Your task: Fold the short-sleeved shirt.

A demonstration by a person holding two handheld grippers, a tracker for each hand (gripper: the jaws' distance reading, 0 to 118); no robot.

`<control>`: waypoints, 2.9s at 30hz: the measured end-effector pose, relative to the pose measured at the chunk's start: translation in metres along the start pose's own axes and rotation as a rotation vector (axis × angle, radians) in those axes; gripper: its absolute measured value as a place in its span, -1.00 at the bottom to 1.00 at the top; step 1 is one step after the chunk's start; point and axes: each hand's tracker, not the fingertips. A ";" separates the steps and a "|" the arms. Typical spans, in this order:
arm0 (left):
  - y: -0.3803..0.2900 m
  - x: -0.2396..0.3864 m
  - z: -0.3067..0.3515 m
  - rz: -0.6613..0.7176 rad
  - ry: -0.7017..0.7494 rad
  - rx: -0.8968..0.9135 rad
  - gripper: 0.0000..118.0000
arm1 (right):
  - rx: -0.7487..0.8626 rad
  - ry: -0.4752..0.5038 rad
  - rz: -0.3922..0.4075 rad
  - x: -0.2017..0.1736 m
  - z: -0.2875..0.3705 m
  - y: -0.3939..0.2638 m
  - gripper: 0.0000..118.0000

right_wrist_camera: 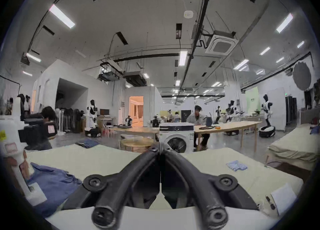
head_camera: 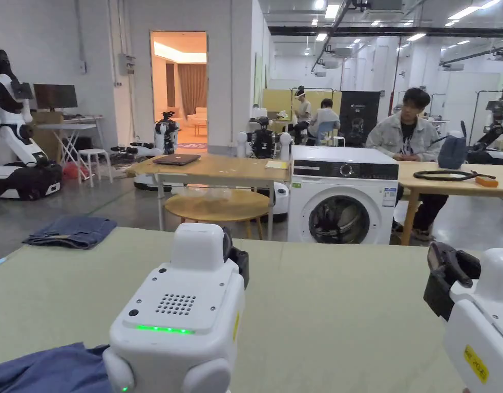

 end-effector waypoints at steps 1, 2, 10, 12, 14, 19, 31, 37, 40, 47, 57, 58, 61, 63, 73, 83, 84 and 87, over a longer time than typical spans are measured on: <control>0.001 -0.006 0.001 -0.007 0.019 -0.009 -1.00 | 0.000 0.001 -0.002 -0.006 -0.001 -0.003 -1.00; 0.001 -0.012 0.003 -0.012 0.031 -0.013 -1.00 | -0.003 0.007 -0.009 -0.007 -0.006 0.005 -1.00; 0.007 -0.118 0.047 -0.062 0.332 -0.058 -1.00 | -0.032 0.239 -0.075 -0.097 -0.041 -0.006 -1.00; 0.005 -0.146 0.059 -0.067 0.411 -0.082 -1.00 | -0.047 0.318 -0.090 -0.126 -0.045 -0.015 -1.00; -0.001 -0.167 0.066 -0.050 0.453 -0.121 -1.00 | -0.064 0.366 -0.099 -0.148 -0.052 -0.020 -1.00; -0.037 -0.193 0.051 0.003 0.419 -0.292 -0.35 | -0.119 0.417 -0.111 -0.182 -0.070 -0.040 -1.00; -0.249 -0.230 -0.064 0.310 0.283 -1.090 0.95 | -0.305 0.394 -0.093 -0.195 -0.134 -0.115 -1.00; -0.249 -0.223 -0.061 0.185 0.336 -1.051 0.17 | -0.336 0.362 -0.145 -0.184 -0.142 -0.130 -1.00; -0.230 -0.252 -0.052 0.354 0.373 -0.973 -0.98 | -0.321 0.372 -0.170 -0.180 -0.138 -0.124 -1.00; -0.153 -0.240 -0.036 0.378 0.335 -0.720 -0.98 | -0.213 0.356 -0.221 -0.151 -0.113 -0.083 -1.00; -0.035 -0.050 -0.094 0.285 -0.219 -0.431 -0.98 | 0.064 0.165 -0.194 -0.035 -0.031 0.008 -1.00; -0.037 -0.024 -0.098 0.292 -0.284 -0.440 -0.98 | 0.072 0.140 -0.176 -0.023 -0.023 0.015 -1.00; -0.063 0.068 -0.105 0.238 -0.473 -0.509 -0.98 | 0.095 0.055 -0.113 0.014 0.003 0.029 -1.00; -0.097 0.132 -0.101 0.178 -0.596 -0.600 -0.98 | 0.098 -0.009 -0.062 0.037 0.019 0.030 -1.00; -0.277 0.265 -0.060 0.068 -0.730 -1.100 -0.97 | -0.049 -0.145 -0.028 0.101 0.053 -0.011 -1.00; -0.139 0.128 -0.067 0.272 -0.627 -0.741 0.69 | -0.038 -0.059 -0.062 0.085 0.046 -0.019 -1.00; -0.112 0.099 -0.061 0.277 -0.559 -0.635 0.69 | -0.028 -0.039 -0.058 0.081 0.046 -0.017 -1.00; -0.046 0.018 -0.027 0.256 -0.322 -0.353 0.69 | -0.010 0.003 -0.050 0.067 0.044 -0.014 -1.00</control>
